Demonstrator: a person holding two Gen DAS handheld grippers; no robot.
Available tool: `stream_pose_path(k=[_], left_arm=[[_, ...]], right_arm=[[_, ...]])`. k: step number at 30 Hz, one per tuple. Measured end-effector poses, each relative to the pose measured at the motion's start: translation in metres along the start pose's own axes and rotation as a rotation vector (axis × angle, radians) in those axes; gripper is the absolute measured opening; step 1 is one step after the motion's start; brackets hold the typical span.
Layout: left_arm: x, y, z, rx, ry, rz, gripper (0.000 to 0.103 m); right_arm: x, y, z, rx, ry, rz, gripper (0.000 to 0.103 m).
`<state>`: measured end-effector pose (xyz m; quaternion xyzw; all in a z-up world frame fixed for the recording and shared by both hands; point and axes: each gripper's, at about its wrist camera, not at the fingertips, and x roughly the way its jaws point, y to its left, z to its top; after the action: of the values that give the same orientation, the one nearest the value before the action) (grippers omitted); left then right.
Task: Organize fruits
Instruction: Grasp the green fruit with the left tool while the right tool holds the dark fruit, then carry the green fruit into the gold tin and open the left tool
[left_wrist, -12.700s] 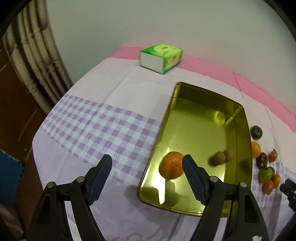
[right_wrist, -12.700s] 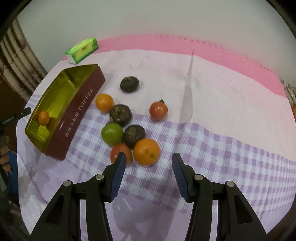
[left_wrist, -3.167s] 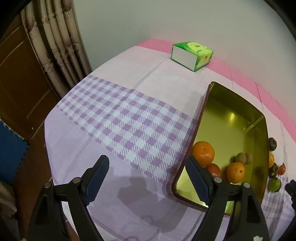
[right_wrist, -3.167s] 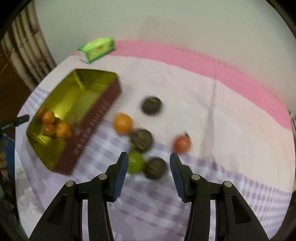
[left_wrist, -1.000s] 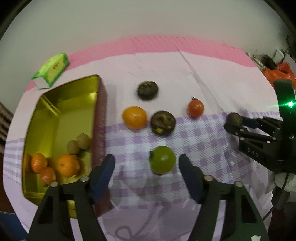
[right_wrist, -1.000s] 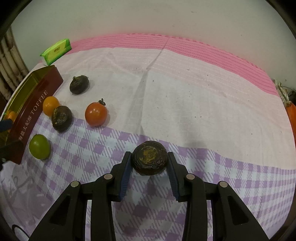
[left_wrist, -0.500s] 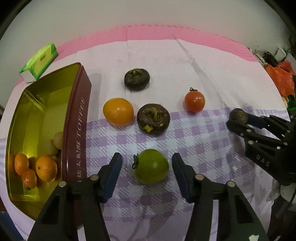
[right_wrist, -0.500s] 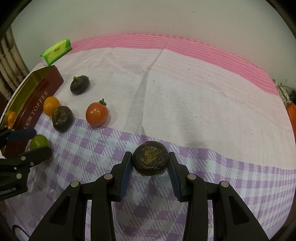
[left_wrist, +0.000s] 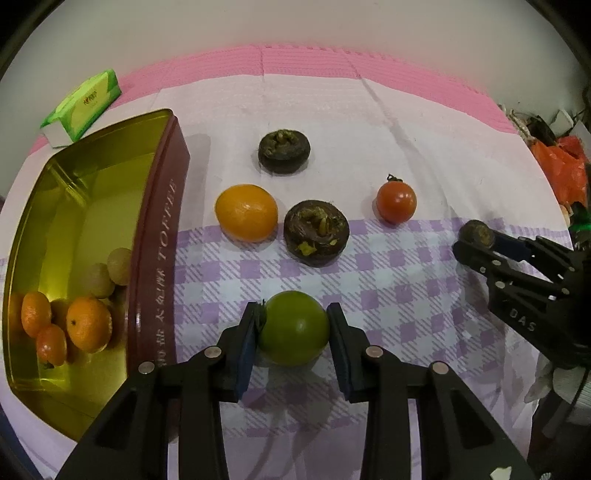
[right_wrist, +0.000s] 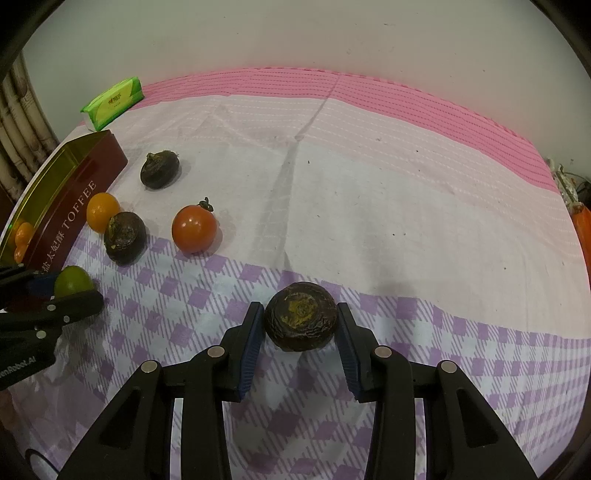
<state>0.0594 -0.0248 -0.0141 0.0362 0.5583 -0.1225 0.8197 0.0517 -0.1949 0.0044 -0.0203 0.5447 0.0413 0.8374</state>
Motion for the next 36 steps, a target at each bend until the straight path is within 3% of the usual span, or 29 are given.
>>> stream_pose_path(k=[8,15,25,30,36], left_arm=[[-0.029,0.001,0.002,0.005,-0.049,-0.021,0.033],[-0.056,0.019,0.008,-0.025,-0.113,0.006,0.033],[-0.056,0.107,0.038,-0.149,-0.145,0.176,0.033],[-0.035,0.154,0.049,-0.224,-0.101,0.235,0.033],[-0.013,0.184,0.054,-0.257,-0.049,0.248,0.033]], right_arm=[[0.000,0.000,0.000,-0.001,-0.001,-0.002,0.041],[0.000,0.000,0.000,0.000,-0.001,-0.002,0.041],[0.000,0.000,0.000,0.000,-0.001,-0.003,0.041],[0.000,0.000,0.000,0.000,-0.002,-0.002,0.041],[0.000,0.000,0.000,0.001,-0.003,-0.003,0.041]])
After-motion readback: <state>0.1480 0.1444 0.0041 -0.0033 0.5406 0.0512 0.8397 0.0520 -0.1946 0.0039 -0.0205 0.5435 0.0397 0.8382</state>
